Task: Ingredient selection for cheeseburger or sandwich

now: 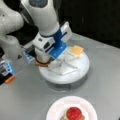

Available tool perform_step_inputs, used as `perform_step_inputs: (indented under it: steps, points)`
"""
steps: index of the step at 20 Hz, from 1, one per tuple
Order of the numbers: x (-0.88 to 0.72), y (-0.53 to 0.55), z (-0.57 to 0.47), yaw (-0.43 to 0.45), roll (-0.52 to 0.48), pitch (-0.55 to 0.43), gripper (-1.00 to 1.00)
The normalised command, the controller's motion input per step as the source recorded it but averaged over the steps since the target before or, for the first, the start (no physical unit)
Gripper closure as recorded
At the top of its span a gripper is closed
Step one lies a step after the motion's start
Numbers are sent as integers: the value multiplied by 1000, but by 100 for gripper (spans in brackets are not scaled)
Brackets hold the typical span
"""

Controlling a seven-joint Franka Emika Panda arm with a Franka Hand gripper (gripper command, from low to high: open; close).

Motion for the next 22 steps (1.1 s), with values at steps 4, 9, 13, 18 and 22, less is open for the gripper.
perform_step_inputs:
  steps: [4, 9, 13, 18, 22]
  points:
    - [-100, 173, -114, -18, -268, -164, -100]
    - [-57, 110, -137, 4, -249, -178, -100]
    - [-71, 29, -189, 17, -211, -157, -100]
    - [-111, -4, -207, 54, -216, -132, -100]
    - [-149, 9, -168, 97, -202, -118, -100]
